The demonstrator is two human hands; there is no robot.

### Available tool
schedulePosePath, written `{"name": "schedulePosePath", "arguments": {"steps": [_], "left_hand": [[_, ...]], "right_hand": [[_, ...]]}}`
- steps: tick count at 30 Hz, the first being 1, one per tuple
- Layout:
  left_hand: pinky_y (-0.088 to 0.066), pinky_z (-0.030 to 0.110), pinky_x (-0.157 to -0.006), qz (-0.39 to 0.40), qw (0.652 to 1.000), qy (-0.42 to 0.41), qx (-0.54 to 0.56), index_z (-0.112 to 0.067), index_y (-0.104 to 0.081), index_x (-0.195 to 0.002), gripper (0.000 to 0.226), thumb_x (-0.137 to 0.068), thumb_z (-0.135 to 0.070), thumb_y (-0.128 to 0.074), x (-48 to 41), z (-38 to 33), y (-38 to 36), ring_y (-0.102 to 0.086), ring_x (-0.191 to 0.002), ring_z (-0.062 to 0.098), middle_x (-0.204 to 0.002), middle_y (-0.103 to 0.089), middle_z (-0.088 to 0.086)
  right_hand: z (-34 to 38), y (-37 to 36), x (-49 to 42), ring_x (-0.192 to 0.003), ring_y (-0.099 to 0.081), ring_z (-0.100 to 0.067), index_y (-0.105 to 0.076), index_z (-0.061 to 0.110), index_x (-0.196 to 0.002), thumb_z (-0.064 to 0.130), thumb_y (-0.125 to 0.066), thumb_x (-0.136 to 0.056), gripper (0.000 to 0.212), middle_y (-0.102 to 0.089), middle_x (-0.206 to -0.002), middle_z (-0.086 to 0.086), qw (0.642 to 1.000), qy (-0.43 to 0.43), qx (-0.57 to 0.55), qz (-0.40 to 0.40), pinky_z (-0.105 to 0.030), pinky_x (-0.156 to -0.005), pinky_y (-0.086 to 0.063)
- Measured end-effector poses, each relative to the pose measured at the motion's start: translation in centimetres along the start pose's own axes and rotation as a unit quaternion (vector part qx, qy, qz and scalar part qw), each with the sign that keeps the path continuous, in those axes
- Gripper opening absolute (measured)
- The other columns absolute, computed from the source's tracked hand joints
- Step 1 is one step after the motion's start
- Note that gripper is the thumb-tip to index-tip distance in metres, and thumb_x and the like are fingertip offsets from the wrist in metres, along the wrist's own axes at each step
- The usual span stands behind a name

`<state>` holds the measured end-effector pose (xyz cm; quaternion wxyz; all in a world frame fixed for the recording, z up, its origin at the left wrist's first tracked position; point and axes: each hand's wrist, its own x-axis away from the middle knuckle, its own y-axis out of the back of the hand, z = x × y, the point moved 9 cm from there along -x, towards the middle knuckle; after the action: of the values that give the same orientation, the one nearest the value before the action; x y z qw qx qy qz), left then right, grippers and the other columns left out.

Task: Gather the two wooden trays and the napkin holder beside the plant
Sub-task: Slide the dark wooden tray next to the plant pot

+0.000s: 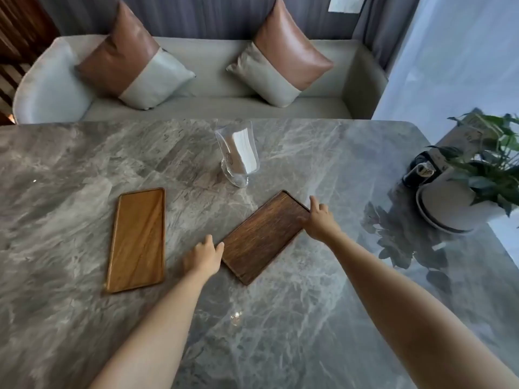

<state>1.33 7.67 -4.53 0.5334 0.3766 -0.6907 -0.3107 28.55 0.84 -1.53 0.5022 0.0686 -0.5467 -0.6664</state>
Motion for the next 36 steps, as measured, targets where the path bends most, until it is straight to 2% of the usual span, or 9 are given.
{"name": "schedulePosePath", "arguments": {"steps": [9,17,21,24,26,28,29,32,36], "left_hand": [[-0.045,0.044,-0.093,-0.007,0.998,0.057,-0.007,-0.009,-0.040,-0.129,0.045,-0.099,-0.041,-0.030,-0.5,-1.5,-1.3,-0.055,-0.117,0.039,-0.128,-0.057,0.021],[-0.048,0.044,-0.092,-0.023,0.995,0.097,0.011,-0.007,-0.044,-0.121,0.043,-0.098,-0.041,-0.033,-0.6,-1.3,-1.7,-0.058,-0.111,0.039,-0.121,-0.060,0.022],[-0.049,0.046,-0.094,-0.026,0.991,0.113,0.059,-0.005,-0.043,-0.120,0.043,-0.097,-0.040,-0.035,-0.8,-1.1,-1.8,-0.057,-0.112,0.040,-0.122,-0.057,0.024],[-0.047,0.045,-0.094,-0.028,0.991,0.116,0.068,-0.005,-0.041,-0.125,0.044,-0.098,-0.039,-0.036,-0.8,-1.3,-1.4,-0.055,-0.114,0.039,-0.126,-0.055,0.023],[-0.046,0.045,-0.094,-0.031,0.990,0.113,0.072,-0.006,-0.040,-0.129,0.045,-0.098,-0.038,-0.037,-0.9,-1.8,-1.0,-0.054,-0.115,0.039,-0.129,-0.053,0.022],[-0.046,0.045,-0.095,-0.036,0.992,0.104,0.069,-0.005,-0.041,-0.128,0.044,-0.098,-0.037,-0.038,-1.1,-2.8,-0.6,-0.054,-0.115,0.039,-0.129,-0.052,0.022],[-0.046,0.045,-0.096,-0.039,0.992,0.098,0.067,-0.004,-0.041,-0.126,0.044,-0.098,-0.037,-0.038,-1.3,-3.3,-0.3,-0.054,-0.116,0.039,-0.129,-0.052,0.023],[-0.043,0.045,-0.098,-0.048,0.995,0.071,0.054,-0.003,-0.042,-0.126,0.043,-0.098,-0.036,-0.038,-1.7,-5.8,0.2,-0.050,-0.120,0.039,-0.130,-0.051,0.024],[-0.040,0.044,-0.102,-0.049,0.998,0.030,0.035,-0.003,-0.042,-0.128,0.042,-0.098,-0.031,-0.038,-2.2,-11.0,0.4,-0.048,-0.123,0.040,-0.133,-0.050,0.024]], "right_hand": [[-2.0,-1.4,-4.0,-0.121,-0.043,-0.039,-0.034,0.004,-0.129,0.035,-0.047,-0.091,0.051,-0.040,-0.134,-0.023,0.998,-0.011,0.014,0.068,-0.046,-0.095,-0.041],[-2.4,-1.7,-5.4,-0.122,-0.044,-0.035,-0.037,0.001,-0.127,0.034,-0.054,-0.088,0.054,-0.043,-0.132,-0.021,0.998,-0.005,0.013,0.062,-0.043,-0.097,-0.041],[-2.8,-1.6,-5.4,-0.111,-0.051,-0.033,-0.042,-0.001,-0.123,0.031,-0.056,-0.089,0.049,-0.047,-0.128,-0.021,0.998,-0.012,-0.013,0.061,-0.039,-0.086,-0.044],[-3.6,-1.6,-5.0,-0.085,-0.048,-0.026,-0.049,0.000,-0.101,0.028,-0.053,-0.091,0.030,-0.055,-0.104,-0.017,0.997,-0.019,-0.030,0.070,-0.035,-0.070,-0.038],[-4.5,-1.3,-4.6,-0.078,-0.046,-0.024,-0.043,0.005,-0.082,0.026,-0.051,-0.092,0.026,-0.048,-0.080,-0.009,0.997,-0.026,-0.047,0.061,-0.033,-0.065,-0.036],[-5.5,-0.8,-4.1,-0.072,-0.045,-0.024,-0.037,0.005,-0.084,0.026,-0.049,-0.093,0.025,-0.043,-0.072,-0.006,0.996,-0.033,-0.074,0.040,-0.030,-0.055,-0.033],[-6.1,-0.5,-3.9,-0.075,-0.045,-0.025,-0.036,0.006,-0.087,0.025,-0.048,-0.093,0.024,-0.046,-0.075,-0.008,0.995,-0.036,-0.089,0.028,-0.031,-0.055,-0.033],[-8.2,1.1,-3.0,-0.083,-0.047,-0.029,-0.038,0.006,-0.088,0.023,-0.045,-0.094,0.019,-0.058,-0.105,-0.024,0.991,-0.049,-0.126,-0.010,-0.034,-0.067,-0.035],[-11.9,4.1,-0.8,-0.103,-0.054,-0.039,-0.049,-0.001,-0.103,0.019,-0.042,-0.095,0.024,-0.059,-0.113,-0.027,0.985,-0.064,-0.152,-0.058,-0.039,-0.077,-0.041]]}}
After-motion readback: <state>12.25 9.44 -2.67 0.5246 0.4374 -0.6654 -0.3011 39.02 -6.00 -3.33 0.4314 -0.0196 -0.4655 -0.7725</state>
